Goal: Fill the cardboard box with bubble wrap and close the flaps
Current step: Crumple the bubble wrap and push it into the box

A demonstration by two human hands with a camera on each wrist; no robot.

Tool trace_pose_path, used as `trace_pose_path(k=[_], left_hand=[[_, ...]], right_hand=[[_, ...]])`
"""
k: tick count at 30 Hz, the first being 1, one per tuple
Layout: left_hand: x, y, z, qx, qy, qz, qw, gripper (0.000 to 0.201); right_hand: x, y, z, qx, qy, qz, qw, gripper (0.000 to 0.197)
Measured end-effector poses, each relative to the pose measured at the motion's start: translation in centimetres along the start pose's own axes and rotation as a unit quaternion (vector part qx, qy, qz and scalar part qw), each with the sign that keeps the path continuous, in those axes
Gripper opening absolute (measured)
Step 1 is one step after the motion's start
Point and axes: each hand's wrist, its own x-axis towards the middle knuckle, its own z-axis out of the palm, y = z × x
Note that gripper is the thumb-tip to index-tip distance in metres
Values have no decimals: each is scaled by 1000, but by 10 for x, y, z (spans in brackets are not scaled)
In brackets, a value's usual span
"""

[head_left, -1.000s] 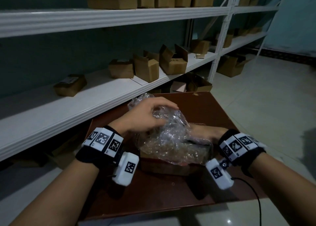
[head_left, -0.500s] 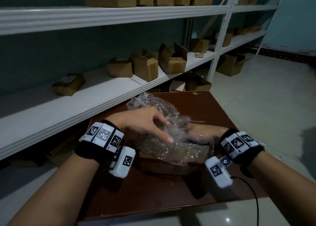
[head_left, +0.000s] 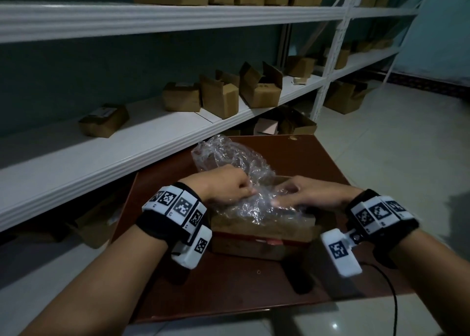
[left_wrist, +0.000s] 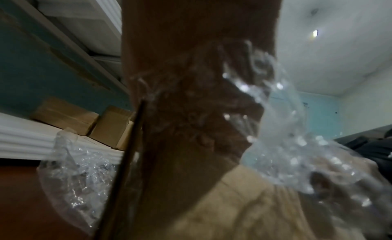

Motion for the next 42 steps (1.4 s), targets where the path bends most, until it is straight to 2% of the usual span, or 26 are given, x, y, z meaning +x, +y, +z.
trace_pose_path(k=[3,6,7,9,11,13,15,19,21,24,27,28,32,34,36,38,40,42], left_hand=[[2,-4,6,1,15,7,1000,48],[-4,-5,3,-29,6,11,999,57],[-8,-2,0,-58,0,-1,998,64],[-12,2,-6,-162,-22,-44,986,87],[-15,5,-8,-221,-48,-40,973,98],[-14,4,-8,-151,-47,-10,987,83],[-9,-1,-5,-88,-27,-7,996,58],[-3,-6,0,-60,-10,-1,998,30],[-1,-5,2,-30,3,3,1000,17],[4,-4,6,0,28,4,1000,15],[6,-2,5,-12,39,2,999,19],[8,-1,4,-10,33,0,999,20],[8,-2,-3,-40,-13,-11,999,21],[4,-1,-7,-55,-36,-18,998,23],[1,4,-9,-38,-50,-27,998,44],[1,9,-8,8,-55,-31,998,60],[2,12,-5,51,-70,-36,996,55],[2,15,-2,88,-73,-37,993,37]], right_hand=[[1,0,-1,-21,26,-15,999,40],[3,3,-1,46,49,3,998,37],[3,4,0,62,60,13,996,28],[6,9,1,58,83,30,994,19],[9,9,2,28,106,46,993,24],[11,7,3,-31,123,53,991,26],[14,5,5,-83,139,53,985,31],[19,9,4,-155,156,45,975,31],[22,9,5,-192,166,35,966,38],[24,10,8,-214,174,24,961,34],[29,15,6,-224,185,37,956,10],[30,17,6,-228,187,41,955,9],[27,16,6,-213,170,48,961,39],[24,14,7,-195,157,57,966,40],[22,12,6,-186,125,58,973,36],[20,9,7,-164,73,48,983,45],[18,4,9,-171,24,50,984,51],[18,-1,9,-204,13,61,977,55]])
